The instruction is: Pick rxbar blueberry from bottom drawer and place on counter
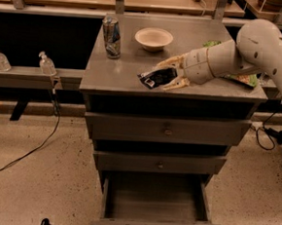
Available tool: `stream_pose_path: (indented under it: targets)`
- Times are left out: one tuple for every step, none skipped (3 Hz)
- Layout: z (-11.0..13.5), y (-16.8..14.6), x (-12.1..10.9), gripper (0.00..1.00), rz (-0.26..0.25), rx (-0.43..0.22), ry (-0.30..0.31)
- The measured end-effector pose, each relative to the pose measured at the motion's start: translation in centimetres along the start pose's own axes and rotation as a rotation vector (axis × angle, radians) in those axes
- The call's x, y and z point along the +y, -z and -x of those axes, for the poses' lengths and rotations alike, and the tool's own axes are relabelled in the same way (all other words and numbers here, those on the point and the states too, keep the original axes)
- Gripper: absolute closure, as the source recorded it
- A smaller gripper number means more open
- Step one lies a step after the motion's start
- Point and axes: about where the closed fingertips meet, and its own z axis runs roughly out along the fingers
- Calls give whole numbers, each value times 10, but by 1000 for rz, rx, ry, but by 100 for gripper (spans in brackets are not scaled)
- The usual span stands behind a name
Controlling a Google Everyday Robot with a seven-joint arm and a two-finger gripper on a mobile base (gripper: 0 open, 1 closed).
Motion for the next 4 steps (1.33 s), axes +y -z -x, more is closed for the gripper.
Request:
stream_pose_path:
  targets:
    - [-6,-5,-13,100,-34,24,-41]
    - [-11,-4,-20,100,-69,51,-79]
    - [-8,-3,-20,100,-70,50,-106]
    - [-7,-6,-20,86,-67,46,-109]
